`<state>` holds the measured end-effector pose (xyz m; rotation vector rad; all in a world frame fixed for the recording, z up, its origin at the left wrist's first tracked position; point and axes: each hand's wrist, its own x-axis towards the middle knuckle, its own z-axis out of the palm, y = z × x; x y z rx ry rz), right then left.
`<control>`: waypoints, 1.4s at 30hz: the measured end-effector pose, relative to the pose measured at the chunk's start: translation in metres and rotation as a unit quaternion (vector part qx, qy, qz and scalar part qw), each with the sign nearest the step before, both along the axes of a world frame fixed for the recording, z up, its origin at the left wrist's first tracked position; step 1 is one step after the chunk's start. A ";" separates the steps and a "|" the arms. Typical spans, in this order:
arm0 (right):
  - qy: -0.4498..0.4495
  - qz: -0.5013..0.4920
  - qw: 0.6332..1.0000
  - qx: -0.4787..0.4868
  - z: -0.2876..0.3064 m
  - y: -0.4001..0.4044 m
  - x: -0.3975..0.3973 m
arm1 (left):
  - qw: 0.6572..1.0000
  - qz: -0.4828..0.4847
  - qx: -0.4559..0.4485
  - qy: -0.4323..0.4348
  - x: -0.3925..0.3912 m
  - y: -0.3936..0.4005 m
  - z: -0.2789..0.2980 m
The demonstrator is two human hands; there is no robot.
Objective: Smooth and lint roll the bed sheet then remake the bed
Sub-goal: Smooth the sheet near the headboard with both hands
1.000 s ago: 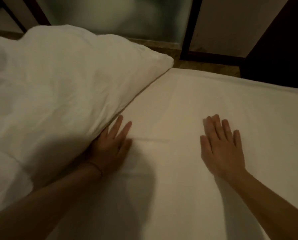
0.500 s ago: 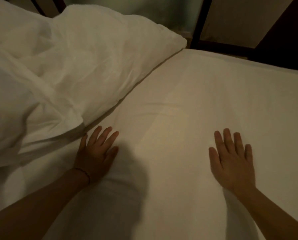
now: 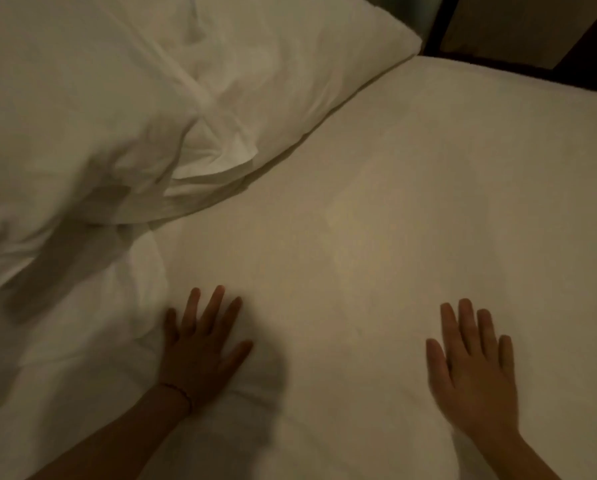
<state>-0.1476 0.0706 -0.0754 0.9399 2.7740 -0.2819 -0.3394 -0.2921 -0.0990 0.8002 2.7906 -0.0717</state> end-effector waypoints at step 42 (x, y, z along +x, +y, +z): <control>0.025 0.195 0.980 -0.027 -0.001 -0.508 0.018 | 0.964 0.238 0.119 -0.001 0.129 -0.326 0.025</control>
